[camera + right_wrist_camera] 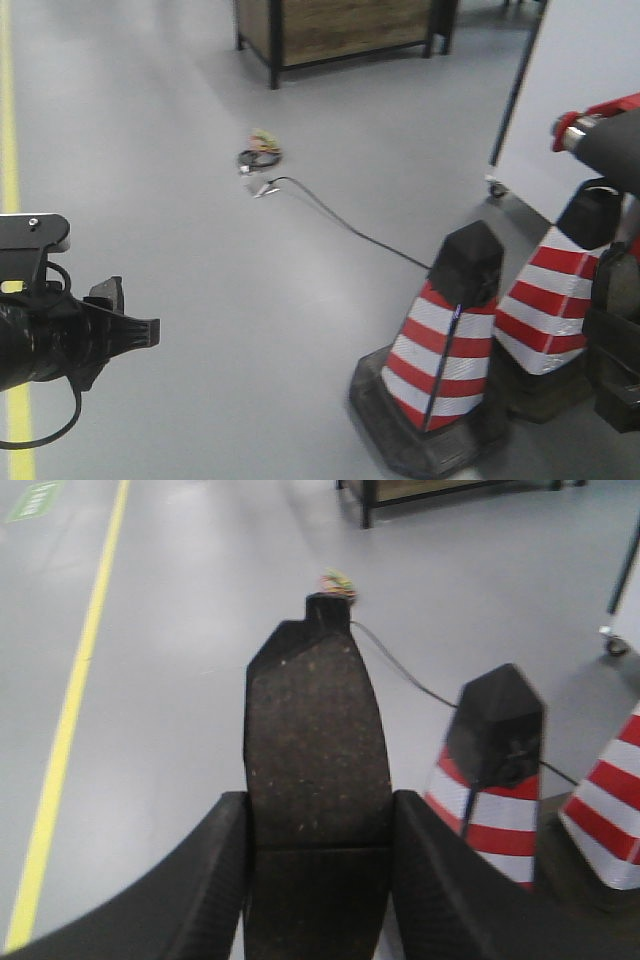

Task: Move and align brake pads A on conveyor
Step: 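Turn the base past the cones up to the dark belt conveyor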

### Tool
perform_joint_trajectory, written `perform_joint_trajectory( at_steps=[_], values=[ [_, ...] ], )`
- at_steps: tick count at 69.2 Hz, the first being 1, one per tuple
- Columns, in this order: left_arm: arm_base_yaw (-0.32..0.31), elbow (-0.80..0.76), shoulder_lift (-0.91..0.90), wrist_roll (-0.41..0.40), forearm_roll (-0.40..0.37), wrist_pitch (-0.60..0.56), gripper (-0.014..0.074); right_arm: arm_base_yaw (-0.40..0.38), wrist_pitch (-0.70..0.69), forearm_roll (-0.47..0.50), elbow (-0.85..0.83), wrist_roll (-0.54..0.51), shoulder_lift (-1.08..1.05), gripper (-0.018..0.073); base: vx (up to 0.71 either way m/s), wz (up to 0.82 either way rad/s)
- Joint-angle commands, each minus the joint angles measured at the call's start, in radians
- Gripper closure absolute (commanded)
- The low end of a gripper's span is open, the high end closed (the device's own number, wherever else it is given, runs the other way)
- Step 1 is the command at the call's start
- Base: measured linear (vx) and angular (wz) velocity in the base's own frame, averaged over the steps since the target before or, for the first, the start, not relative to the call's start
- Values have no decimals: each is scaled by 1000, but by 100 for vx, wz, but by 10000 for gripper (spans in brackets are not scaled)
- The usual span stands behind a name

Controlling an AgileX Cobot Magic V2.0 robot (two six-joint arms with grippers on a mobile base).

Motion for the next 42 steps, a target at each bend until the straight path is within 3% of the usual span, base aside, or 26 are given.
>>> perform_joint_trajectory(
  at_steps=[1,42],
  values=[
    [1,-24,-24,-4,33,-37,430,-4,-90,-15,-31,-11,-1,536,35,-58],
    [1,-24,-24,-4,33,-37,430,-4,-90,-15,-31,-11,-1,536,28,-64]
  ],
)
